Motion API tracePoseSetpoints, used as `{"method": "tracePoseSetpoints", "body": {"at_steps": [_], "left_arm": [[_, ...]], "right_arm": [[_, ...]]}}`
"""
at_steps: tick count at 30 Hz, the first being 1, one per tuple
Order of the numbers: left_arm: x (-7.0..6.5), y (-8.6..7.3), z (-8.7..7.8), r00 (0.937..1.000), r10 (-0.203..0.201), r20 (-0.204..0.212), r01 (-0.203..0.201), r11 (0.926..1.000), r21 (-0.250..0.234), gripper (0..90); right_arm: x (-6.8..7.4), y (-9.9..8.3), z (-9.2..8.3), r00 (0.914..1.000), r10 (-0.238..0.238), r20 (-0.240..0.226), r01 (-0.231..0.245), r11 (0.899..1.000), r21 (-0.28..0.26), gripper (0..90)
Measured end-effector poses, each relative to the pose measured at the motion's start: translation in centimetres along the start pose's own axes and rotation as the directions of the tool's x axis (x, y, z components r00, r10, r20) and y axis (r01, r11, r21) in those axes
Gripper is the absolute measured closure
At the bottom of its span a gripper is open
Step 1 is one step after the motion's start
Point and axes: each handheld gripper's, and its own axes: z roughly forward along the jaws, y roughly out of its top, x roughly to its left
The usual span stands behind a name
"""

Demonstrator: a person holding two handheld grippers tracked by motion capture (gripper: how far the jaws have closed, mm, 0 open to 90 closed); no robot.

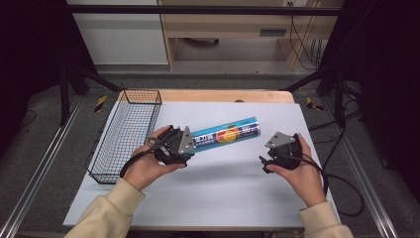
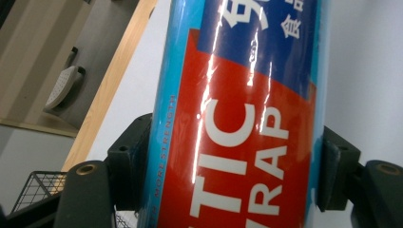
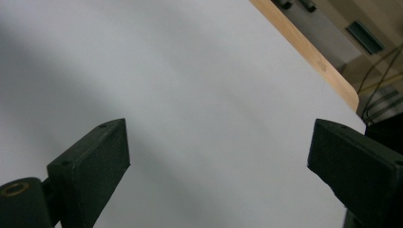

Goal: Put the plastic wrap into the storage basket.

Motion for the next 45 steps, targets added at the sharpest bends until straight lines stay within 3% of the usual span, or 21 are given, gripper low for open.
{"method": "tracePoseSetpoints", "body": {"at_steps": [4,8,12,17,18,24,26,28,29,34,37,38,39,44,45], "left_arm": [[0.5,-0.1,-0.8,0.9994,-0.027,-0.022,0.027,0.9996,-0.003,29.2],[1.0,-0.5,-1.7,0.9975,-0.055,-0.044,0.055,0.9984,-0.015,29.3],[1.5,-1.0,-2.6,0.9952,-0.075,-0.063,0.074,0.9971,-0.020,29.3],[2.1,-1.7,-3.9,0.9897,-0.114,-0.087,0.113,0.9935,-0.014,29.3],[2.2,-1.8,-4.1,0.9882,-0.121,-0.094,0.120,0.9926,-0.016,29.4],[2.9,-2.5,-5.5,0.9797,-0.155,-0.127,0.156,0.9877,0.003,29.4],[3.1,-2.6,-6.0,0.9762,-0.165,-0.141,0.168,0.9857,0.013,29.4],[3.2,-2.7,-6.3,0.9742,-0.170,-0.149,0.174,0.9846,0.018,29.4],[3.4,-2.9,-6.8,0.9703,-0.180,-0.162,0.185,0.9824,0.022,29.4],[3.8,-3.4,-8.3,0.9562,-0.227,-0.185,0.234,0.9719,0.021,29.5],[4.1,-3.4,-8.7,0.9577,-0.214,-0.193,0.221,0.9751,0.016,29.5],[3.9,-3.5,-9.1,0.9507,-0.237,-0.200,0.247,0.9684,0.030,29.6],[3.9,-3.6,-9.4,0.9477,-0.249,-0.200,0.262,0.9641,0.043,29.5],[3.5,-3.6,-10.1,0.9413,-0.241,-0.236,0.269,0.9584,0.095,29.6],[3.5,-3.6,-10.3,0.9427,-0.233,-0.238,0.264,0.9585,0.107,29.6]], "right_arm": [[0.7,-1.7,1.3,0.9907,0.126,0.051,-0.125,0.992,-0.024,8.8],[1.0,-3.3,2.1,0.9626,0.264,0.060,-0.260,0.963,-0.076,8.4],[1.5,-3.9,2.1,0.9473,0.311,0.076,-0.304,0.948,-0.094,8.0],[2.3,-4.3,2.4,0.9416,0.321,0.102,-0.316,0.947,-0.065,7.4],[2.4,-4.4,2.4,0.9344,0.341,0.104,-0.336,0.940,-0.066,7.6],[2.3,-4.7,1.9,0.9251,0.351,0.145,-0.341,0.936,-0.092,7.8],[2.2,-4.8,1.8,0.9146,0.370,0.163,-0.357,0.928,-0.105,7.6],[2.0,-4.9,1.9,0.9098,0.378,0.171,-0.365,0.925,-0.105,7.6],[1.8,-4.9,2.1,0.9010,0.406,0.152,-0.392,0.913,-0.114,7.8],[2.1,-4.9,2.3,0.9051,0.408,0.121,-0.398,0.912,-0.098,7.8],[2.2,-5.0,2.1,0.9011,0.416,0.121,-0.407,0.908,-0.096,7.3],[2.2,-5.0,2.0,0.8849,0.446,0.136,-0.435,0.895,-0.099,7.1],[2.2,-4.9,2.0,0.8785,0.456,0.143,-0.445,0.890,-0.100,6.8],[2.2,-4.9,1.8,0.8771,0.463,0.126,-0.454,0.886,-0.099,6.1],[2.2,-4.9,1.8,0.8743,0.470,0.123,-0.461,0.883,-0.093,6.0]]}}
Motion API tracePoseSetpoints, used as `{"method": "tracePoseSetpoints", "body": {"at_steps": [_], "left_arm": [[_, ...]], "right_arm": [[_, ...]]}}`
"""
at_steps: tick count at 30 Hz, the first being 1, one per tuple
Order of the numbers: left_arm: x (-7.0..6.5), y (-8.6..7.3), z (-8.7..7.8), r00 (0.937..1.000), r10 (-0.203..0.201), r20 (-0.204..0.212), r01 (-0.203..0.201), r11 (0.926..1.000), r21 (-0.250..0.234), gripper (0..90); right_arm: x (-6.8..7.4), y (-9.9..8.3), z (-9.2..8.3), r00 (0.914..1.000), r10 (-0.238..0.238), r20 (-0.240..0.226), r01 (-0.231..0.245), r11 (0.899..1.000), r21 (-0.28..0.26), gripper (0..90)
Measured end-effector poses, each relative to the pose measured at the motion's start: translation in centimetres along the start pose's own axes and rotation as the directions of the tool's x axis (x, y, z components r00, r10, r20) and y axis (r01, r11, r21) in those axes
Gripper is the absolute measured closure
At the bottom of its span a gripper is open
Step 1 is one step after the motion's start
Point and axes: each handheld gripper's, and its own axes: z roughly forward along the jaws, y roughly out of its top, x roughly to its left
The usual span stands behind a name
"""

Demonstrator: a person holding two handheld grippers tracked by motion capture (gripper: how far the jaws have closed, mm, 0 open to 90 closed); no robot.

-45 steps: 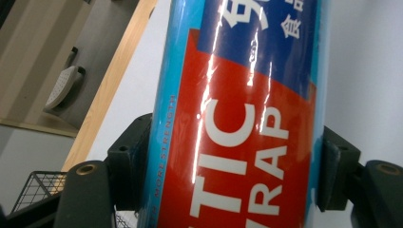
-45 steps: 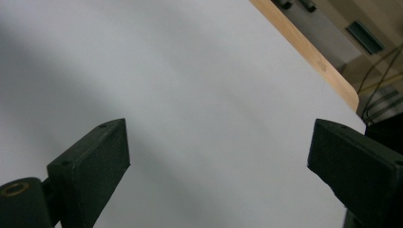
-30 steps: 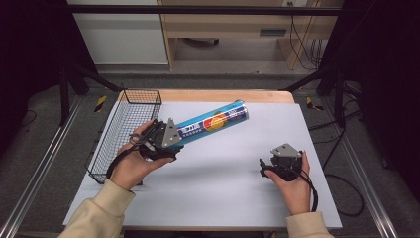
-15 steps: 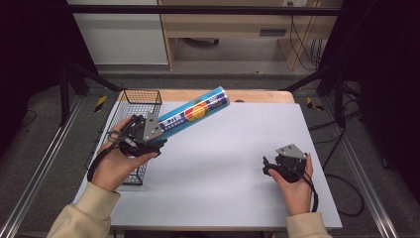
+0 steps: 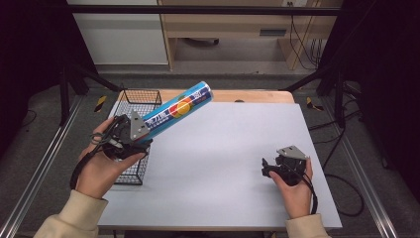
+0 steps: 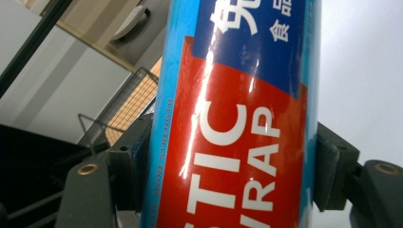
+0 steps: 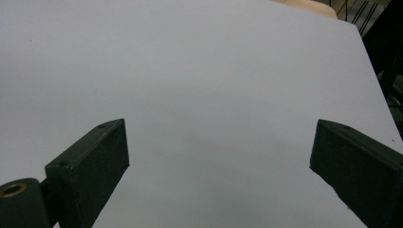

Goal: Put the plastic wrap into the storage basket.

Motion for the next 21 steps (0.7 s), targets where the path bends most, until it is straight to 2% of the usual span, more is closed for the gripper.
{"method": "tracePoseSetpoints", "body": {"at_steps": [3,11,12,18,19,20,21], "left_arm": [[0.0,-0.2,-0.4,1.0000,-0.008,-0.001,0.009,0.9998,0.016,29.6],[0.1,-1.0,-1.0,0.9999,-0.013,-0.007,0.013,0.9998,0.015,29.7],[0.2,-1.3,-1.1,0.9998,-0.016,-0.009,0.016,0.9997,0.019,29.7],[0.6,-2.2,-1.2,0.9981,-0.059,-0.013,0.060,0.9979,0.024,29.9],[0.8,-2.6,-1.2,0.9963,-0.084,-0.019,0.084,0.9961,0.026,29.9],[0.8,-2.7,-1.3,0.9945,-0.102,-0.022,0.103,0.9942,0.031,29.9],[0.8,-2.9,-1.4,0.9935,-0.111,-0.026,0.112,0.9930,0.036,29.9]], "right_arm": [[-0.2,0.0,-0.1,0.9999,0.009,-0.008,-0.008,0.999,0.033,5.5],[-0.6,-0.2,0.1,1.0000,0.003,0.007,-0.003,0.999,0.054,5.3],[-0.6,-0.3,0.1,0.9996,0.028,0.010,-0.029,0.998,0.061,5.3],[-1.0,-0.5,0.2,0.9987,0.051,-0.002,-0.050,0.996,0.076,5.3],[-1.3,-0.6,0.3,0.9997,0.024,-0.004,-0.024,0.997,0.067,5.3],[-1.1,-0.5,0.3,0.9985,0.054,-0.006,-0.053,0.996,0.075,5.3],[-1.1,-0.5,0.3,0.9985,0.055,-0.005,-0.054,0.996,0.074,5.4]]}}
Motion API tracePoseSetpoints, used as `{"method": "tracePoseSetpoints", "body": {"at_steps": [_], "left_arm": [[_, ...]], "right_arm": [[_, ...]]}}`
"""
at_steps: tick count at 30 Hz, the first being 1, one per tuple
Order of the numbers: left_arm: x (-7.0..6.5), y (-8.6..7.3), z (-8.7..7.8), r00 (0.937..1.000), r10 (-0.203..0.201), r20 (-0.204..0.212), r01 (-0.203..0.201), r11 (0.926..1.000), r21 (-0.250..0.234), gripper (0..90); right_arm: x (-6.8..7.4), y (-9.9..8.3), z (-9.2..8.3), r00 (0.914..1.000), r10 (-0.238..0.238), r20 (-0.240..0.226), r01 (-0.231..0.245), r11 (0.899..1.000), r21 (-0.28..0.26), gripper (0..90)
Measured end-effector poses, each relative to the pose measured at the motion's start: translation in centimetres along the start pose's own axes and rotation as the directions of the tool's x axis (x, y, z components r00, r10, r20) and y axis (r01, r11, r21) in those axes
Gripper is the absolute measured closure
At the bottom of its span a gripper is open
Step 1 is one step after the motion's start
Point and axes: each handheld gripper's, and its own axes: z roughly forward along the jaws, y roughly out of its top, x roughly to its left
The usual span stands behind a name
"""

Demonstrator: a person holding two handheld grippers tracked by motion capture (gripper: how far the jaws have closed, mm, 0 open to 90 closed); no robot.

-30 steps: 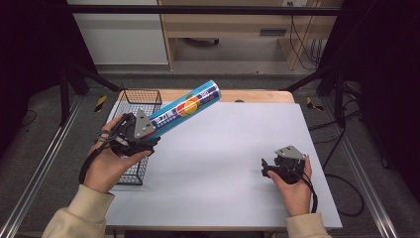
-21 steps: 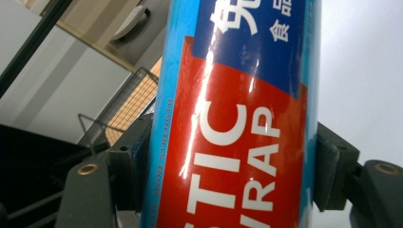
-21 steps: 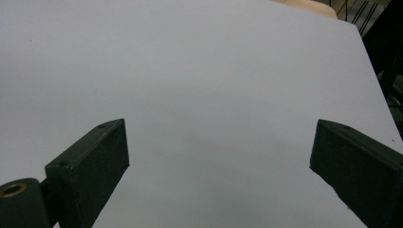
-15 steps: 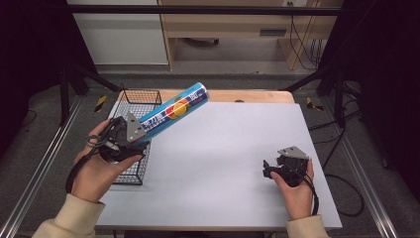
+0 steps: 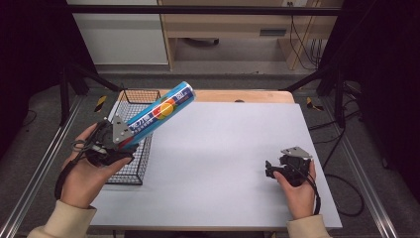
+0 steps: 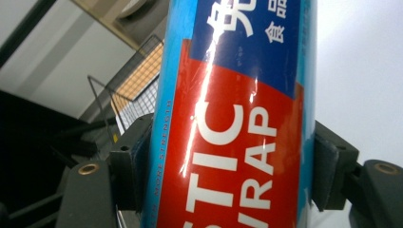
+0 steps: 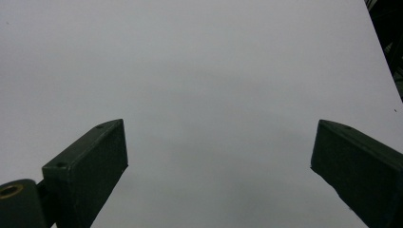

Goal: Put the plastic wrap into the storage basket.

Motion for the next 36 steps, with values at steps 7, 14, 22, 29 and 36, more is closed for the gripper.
{"method": "tracePoseSetpoints", "body": {"at_steps": [7,14,22,29,36], "left_arm": [[0.4,-1.0,0.2,0.9974,-0.065,-0.031,0.067,0.9959,0.061,30.1],[1.0,-1.4,1.3,0.9895,-0.130,-0.063,0.137,0.9816,0.132,30.2],[2.1,-2.6,2.6,0.9708,-0.217,-0.103,0.234,0.9518,0.199,30.4],[2.5,-3.4,3.4,0.9631,-0.244,-0.114,0.264,0.9389,0.221,30.6],[2.6,-3.1,4.1,0.9626,-0.247,-0.113,0.267,0.9345,0.236,30.6]], "right_arm": [[-0.1,0.0,0.2,0.9999,-0.002,-0.010,0.002,1.000,0.003,5.8],[-0.1,0.0,0.2,0.9997,-0.003,-0.023,0.003,1.000,0.002,6.2],[0.0,0.1,0.1,0.9995,0.005,-0.031,-0.005,1.000,0.002,6.7],[0.0,0.1,0.1,0.9994,-0.008,-0.034,0.008,1.000,0.002,7.0],[0.0,0.1,0.2,0.9991,-0.010,-0.041,0.011,1.000,0.006,7.1]]}}
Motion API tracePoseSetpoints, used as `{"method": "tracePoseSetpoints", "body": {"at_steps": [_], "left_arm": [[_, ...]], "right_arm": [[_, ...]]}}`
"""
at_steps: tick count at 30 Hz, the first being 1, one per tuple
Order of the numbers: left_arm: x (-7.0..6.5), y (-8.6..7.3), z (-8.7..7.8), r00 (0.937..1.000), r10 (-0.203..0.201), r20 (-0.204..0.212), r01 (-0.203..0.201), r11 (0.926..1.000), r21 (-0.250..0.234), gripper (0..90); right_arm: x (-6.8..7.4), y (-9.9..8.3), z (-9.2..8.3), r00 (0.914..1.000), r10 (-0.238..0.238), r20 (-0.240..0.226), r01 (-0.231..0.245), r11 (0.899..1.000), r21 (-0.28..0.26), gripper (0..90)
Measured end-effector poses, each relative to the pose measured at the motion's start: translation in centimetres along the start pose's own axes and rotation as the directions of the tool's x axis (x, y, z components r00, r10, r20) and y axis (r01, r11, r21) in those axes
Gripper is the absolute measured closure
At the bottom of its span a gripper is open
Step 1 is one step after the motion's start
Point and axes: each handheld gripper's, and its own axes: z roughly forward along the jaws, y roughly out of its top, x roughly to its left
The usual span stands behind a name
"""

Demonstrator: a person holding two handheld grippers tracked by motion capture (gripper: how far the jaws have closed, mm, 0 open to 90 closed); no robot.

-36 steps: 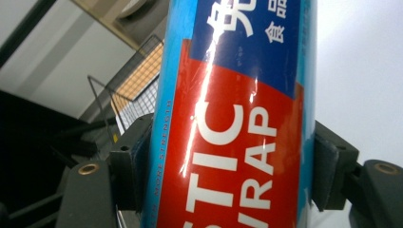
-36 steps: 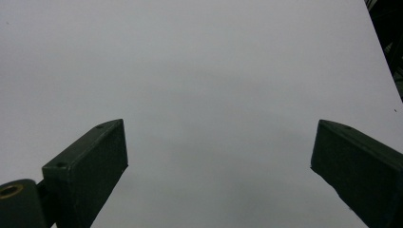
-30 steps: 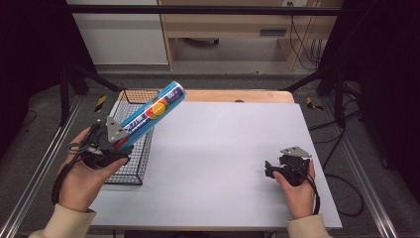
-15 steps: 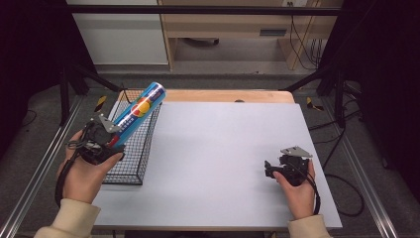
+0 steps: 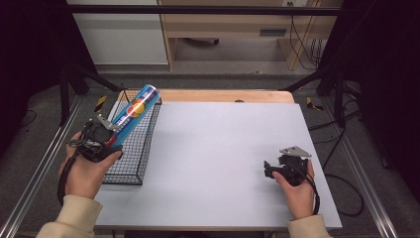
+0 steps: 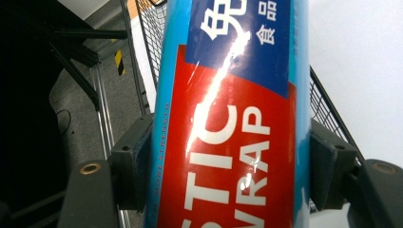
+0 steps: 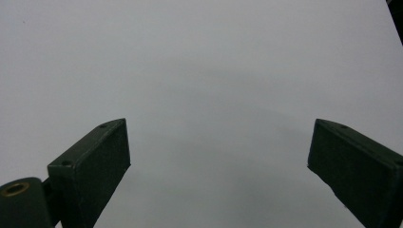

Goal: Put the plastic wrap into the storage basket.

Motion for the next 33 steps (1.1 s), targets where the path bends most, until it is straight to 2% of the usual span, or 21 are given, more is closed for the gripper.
{"method": "tracePoseSetpoints", "body": {"at_steps": [10,17,33], "left_arm": [[0.1,0.3,1.0,0.9993,-0.029,0.023,0.029,0.9992,0.027,30.8],[-0.1,0.4,1.5,0.9996,-0.026,0.014,0.025,0.9980,0.058,30.9],[0.2,-0.3,2.1,0.9983,-0.045,0.038,0.042,0.9942,0.099,31.0]], "right_arm": [[0.1,0.0,0.1,0.9999,0.001,-0.013,-0.001,1.000,0.010,7.4],[0.0,-0.1,0.2,0.9999,0.005,-0.016,-0.005,1.000,0.013,7.4],[0.1,-0.1,0.2,0.9997,0.000,-0.022,0.000,1.000,0.021,7.4]]}}
